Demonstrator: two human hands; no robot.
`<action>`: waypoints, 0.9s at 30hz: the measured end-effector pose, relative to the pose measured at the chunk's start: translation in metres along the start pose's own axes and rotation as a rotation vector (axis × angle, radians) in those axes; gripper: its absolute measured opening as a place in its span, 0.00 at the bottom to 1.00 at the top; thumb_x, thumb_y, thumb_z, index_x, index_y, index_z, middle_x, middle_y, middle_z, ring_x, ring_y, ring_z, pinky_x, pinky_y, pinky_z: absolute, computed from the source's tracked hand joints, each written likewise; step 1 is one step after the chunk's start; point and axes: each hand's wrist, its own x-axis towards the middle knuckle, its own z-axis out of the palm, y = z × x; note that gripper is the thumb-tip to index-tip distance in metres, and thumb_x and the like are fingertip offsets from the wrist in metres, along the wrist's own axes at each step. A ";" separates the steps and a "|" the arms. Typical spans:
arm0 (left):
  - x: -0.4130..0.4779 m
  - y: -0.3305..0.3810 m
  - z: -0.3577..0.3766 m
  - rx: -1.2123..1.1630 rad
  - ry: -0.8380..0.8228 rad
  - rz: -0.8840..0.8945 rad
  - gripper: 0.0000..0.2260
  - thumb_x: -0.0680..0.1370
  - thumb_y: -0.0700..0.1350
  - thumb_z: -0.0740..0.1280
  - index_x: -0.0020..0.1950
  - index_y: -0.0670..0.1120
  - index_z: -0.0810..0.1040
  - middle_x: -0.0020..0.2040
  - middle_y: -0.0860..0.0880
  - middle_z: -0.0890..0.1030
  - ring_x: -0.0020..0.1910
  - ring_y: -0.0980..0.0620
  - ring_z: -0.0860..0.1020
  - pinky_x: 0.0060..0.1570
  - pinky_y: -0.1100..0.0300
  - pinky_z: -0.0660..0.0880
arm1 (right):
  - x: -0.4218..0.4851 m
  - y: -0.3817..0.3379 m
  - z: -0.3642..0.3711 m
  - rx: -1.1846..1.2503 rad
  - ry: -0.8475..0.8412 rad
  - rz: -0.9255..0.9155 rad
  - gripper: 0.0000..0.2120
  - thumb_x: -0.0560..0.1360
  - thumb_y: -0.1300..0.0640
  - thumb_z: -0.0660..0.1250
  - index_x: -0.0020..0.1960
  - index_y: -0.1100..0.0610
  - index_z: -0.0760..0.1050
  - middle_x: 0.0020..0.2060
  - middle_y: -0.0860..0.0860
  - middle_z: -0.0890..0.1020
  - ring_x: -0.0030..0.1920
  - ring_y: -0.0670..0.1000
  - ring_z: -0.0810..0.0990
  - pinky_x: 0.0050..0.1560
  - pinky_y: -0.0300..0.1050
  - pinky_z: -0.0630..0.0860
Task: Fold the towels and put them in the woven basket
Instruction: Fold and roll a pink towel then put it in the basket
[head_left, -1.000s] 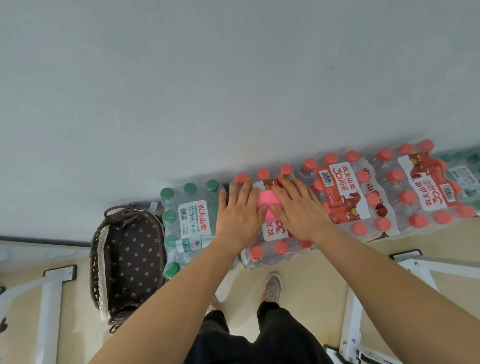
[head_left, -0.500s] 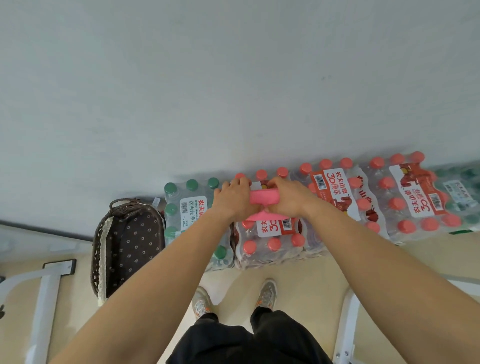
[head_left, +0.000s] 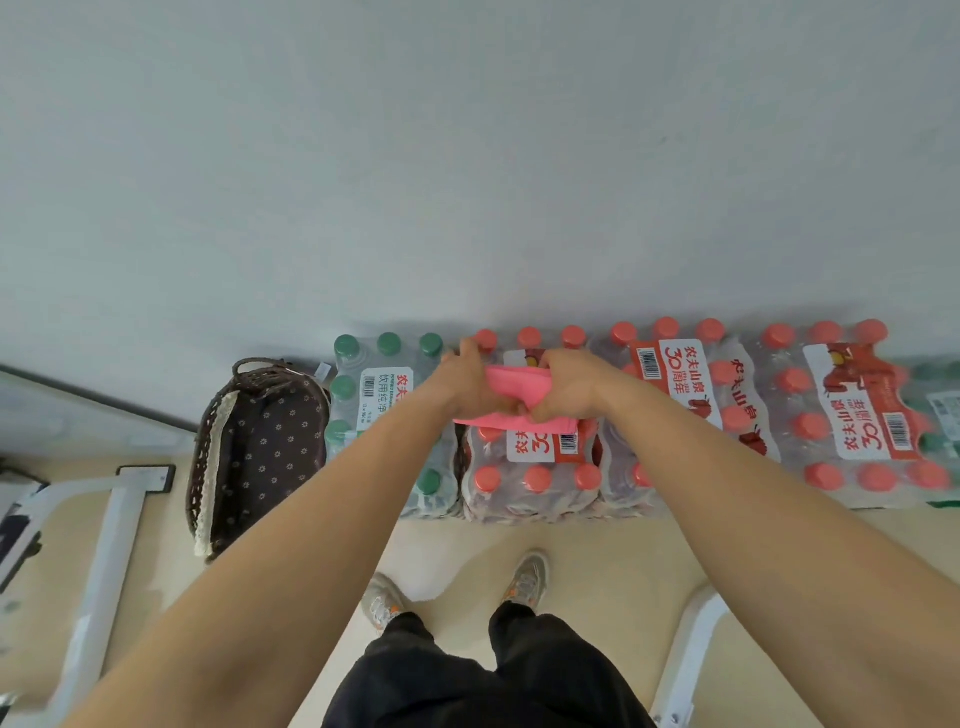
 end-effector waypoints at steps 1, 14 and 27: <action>-0.001 -0.001 0.000 -0.010 0.000 -0.005 0.49 0.63 0.61 0.78 0.72 0.42 0.57 0.64 0.42 0.72 0.61 0.43 0.75 0.54 0.52 0.74 | -0.002 0.001 0.002 0.019 0.004 0.003 0.27 0.64 0.43 0.77 0.56 0.55 0.74 0.46 0.50 0.81 0.45 0.51 0.80 0.46 0.48 0.79; -0.059 -0.099 -0.051 -0.385 0.092 0.183 0.20 0.71 0.57 0.75 0.55 0.48 0.75 0.47 0.52 0.80 0.45 0.53 0.79 0.40 0.61 0.73 | -0.007 -0.084 0.005 0.136 -0.042 -0.127 0.18 0.68 0.48 0.78 0.53 0.50 0.76 0.45 0.48 0.81 0.44 0.49 0.81 0.40 0.44 0.74; -0.099 -0.306 -0.063 -0.295 0.403 -0.178 0.14 0.73 0.57 0.73 0.48 0.48 0.76 0.40 0.52 0.76 0.44 0.48 0.76 0.41 0.57 0.69 | 0.052 -0.278 0.117 -0.029 -0.048 -0.288 0.11 0.76 0.50 0.64 0.54 0.55 0.71 0.50 0.50 0.77 0.49 0.52 0.77 0.47 0.50 0.74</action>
